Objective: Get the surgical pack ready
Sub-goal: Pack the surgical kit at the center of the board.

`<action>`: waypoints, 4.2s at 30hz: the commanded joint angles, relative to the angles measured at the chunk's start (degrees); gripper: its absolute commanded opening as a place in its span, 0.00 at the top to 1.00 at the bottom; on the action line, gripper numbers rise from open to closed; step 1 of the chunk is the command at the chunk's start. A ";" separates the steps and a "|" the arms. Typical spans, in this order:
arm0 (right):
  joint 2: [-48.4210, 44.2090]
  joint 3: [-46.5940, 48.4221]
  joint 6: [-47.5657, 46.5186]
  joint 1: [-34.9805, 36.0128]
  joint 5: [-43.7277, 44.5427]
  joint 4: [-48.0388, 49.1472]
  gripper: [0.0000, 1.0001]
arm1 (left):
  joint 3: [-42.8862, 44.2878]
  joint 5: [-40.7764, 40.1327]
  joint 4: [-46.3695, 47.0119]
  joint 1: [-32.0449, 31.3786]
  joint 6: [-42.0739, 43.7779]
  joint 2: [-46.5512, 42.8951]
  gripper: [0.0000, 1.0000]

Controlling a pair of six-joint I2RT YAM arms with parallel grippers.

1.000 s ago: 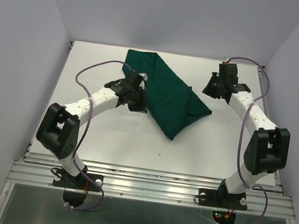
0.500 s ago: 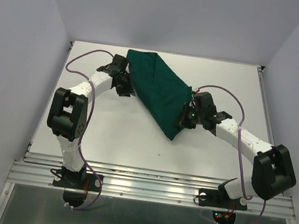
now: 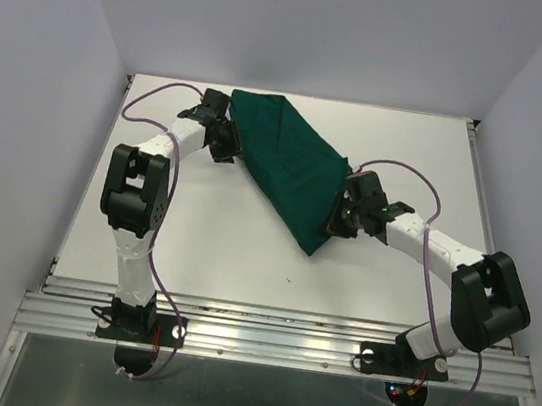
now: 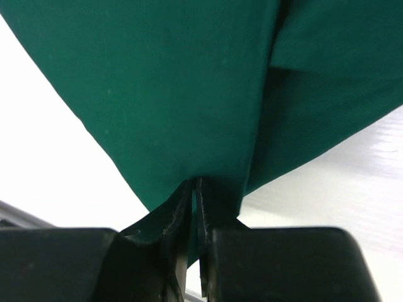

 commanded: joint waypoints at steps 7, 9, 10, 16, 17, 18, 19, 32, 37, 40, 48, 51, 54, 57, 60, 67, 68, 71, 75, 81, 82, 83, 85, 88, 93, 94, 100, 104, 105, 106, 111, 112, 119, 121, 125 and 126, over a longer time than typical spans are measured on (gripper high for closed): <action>-3.91 4.48 -1.42 -0.12 5.64 -2.42 0.87 | 1.33 2.01 5.87 0.23 -1.81 0.63 0.49; -3.82 4.92 -1.16 -0.12 6.25 -2.77 0.86 | 2.30 0.52 5.87 0.14 -2.25 2.82 0.49; -3.73 5.27 -1.50 -0.12 6.17 -2.77 0.86 | 3.26 0.42 5.79 0.23 -2.43 3.70 0.49; -6.28 2.64 -2.82 -10.22 5.64 -3.82 0.86 | 6.25 0.25 5.52 0.05 -3.31 8.19 0.52; -6.98 2.02 -3.35 -12.23 5.99 -4.26 0.87 | 6.69 -0.28 5.44 -0.04 -3.39 9.07 0.54; -7.16 1.84 -3.35 -12.25 6.34 -4.96 0.87 | 6.96 -0.45 5.26 0.05 -3.39 9.60 0.56; -7.16 1.67 -3.87 -12.95 6.69 -6.27 0.87 | 7.74 -0.54 5.00 0.05 -3.22 10.12 0.65; -1.37 -0.88 -4.84 -13.66 8.28 -7.61 0.87 | -7.43 -3.96 4.81 -0.30 -3.39 -0.47 1.00; 3.03 -0.09 -5.81 -13.66 8.28 -6.20 0.87 | -25.01 -5.12 6.31 -2.58 -4.97 -12.35 1.00; 5.58 1.40 -6.86 -13.66 8.10 -4.71 0.87 | -32.14 -3.62 6.75 -4.43 -5.85 -19.91 0.96; 12.08 7.11 -9.50 -13.66 -1.72 5.30 0.87 | -31.11 -8.19 -2.82 -3.91 -2.17 -31.69 0.28; 16.30 9.66 -8.80 -13.66 -5.60 7.86 0.88 | -28.99 -8.97 -2.74 0.13 -1.11 -33.37 0.29; 18.33 11.86 -9.85 -12.25 -8.59 8.83 0.88 | -26.62 -9.42 -2.65 5.66 0.29 -30.84 0.31; 18.42 13.35 -11.00 -12.25 -7.29 7.26 0.87 | -24.51 -9.25 -1.86 10.75 0.47 -26.11 0.32; 16.40 13.45 -11.61 -12.25 -1.48 4.35 0.87 | -21.97 -10.74 -1.77 14.89 0.30 -22.30 0.32; 11.74 11.77 -12.23 -12.25 1.95 1.36 0.86 | -20.55 -16.45 -1.42 20.35 -1.37 -16.16 0.35; 11.48 11.77 -12.05 -12.25 2.04 1.19 0.86 | -20.38 -16.37 -1.16 20.61 -1.37 -15.45 0.35; 10.77 12.04 -11.61 -12.25 1.33 0.83 0.86 | -18.45 -14.61 -1.16 20.88 -1.37 -11.50 0.35; 10.59 12.30 -11.61 -12.25 1.15 0.48 0.86 | -17.21 -12.77 0.07 20.97 -1.72 -7.81 0.35; 11.91 12.04 -11.00 -12.25 2.21 0.39 0.85 | -15.46 -12.15 -0.02 20.97 -1.99 -3.85 0.62; 12.09 12.04 -10.74 -12.25 2.73 0.48 0.86 | -15.37 -11.71 -0.02 20.97 -1.90 -3.67 0.74; 12.35 12.04 -10.65 -12.25 3.00 0.48 0.86 | -15.02 -11.62 -0.19 20.79 -1.38 -3.76 1.00; 13.67 12.21 -10.38 -12.25 3.27 0.48 0.86 | -14.58 -11.62 -0.54 20.09 -0.67 -5.42 1.00; 15.86 12.39 -10.12 -12.25 2.48 0.83 0.87 | -13.61 -11.62 -0.28 16.85 1.70 -10.51 1.00; 17.80 11.86 -9.07 -12.25 0.37 2.50 0.87 | -12.82 -8.11 1.56 7.80 4.51 -18.51 1.00; 17.98 11.77 -8.46 -12.25 -0.85 3.29 0.87 | -12.47 -6.80 1.57 6.13 4.78 -19.92 1.00; 18.86 12.12 -7.92 -12.25 -1.74 4.44 0.86 | -8.08 -3.54 2.09 -8.02 3.99 -22.13 1.00; 19.21 12.74 -7.40 -12.25 -3.32 4.52 0.87 | -5.53 0.24 5.34 -14.61 2.24 -22.04 1.00; 19.29 12.74 -7.22 -12.25 -3.76 4.96 0.87 | -4.83 1.64 6.48 -17.06 1.88 -21.60 1.00; 19.38 12.65 -6.61 -12.25 -4.90 5.22 0.87 | -3.95 2.44 6.92 -18.31 1.62 -21.25 1.00; 19.56 11.51 -4.76 -12.25 -7.54 7.42 0.87 | 3.26 6.21 9.56 -24.46 0.21 -16.26 1.00; 19.56 11.42 -4.32 -12.25 -8.07 7.51 0.87 | 4.22 6.75 9.56 -25.08 0.12 -15.37 1.00; 19.29 9.49 -2.04 -11.72 -10.35 9.80 0.87 | 10.38 12.28 14.57 -29.48 -2.60 -12.38 1.00; 19.73 8.96 -0.72 -11.72 -11.58 11.11 0.87 | 12.05 13.51 15.36 -30.79 -3.30 -10.97 1.00; 20.26 8.08 1.30 -11.20 -13.34 13.48 0.87 | 16.62 15.53 16.15 -32.73 -4.45 -7.72 1.00; 20.35 8.00 1.57 -11.20 -13.52 13.84 0.87 | 16.97 16.67 16.85 -33.08 -5.49 -6.58 1.00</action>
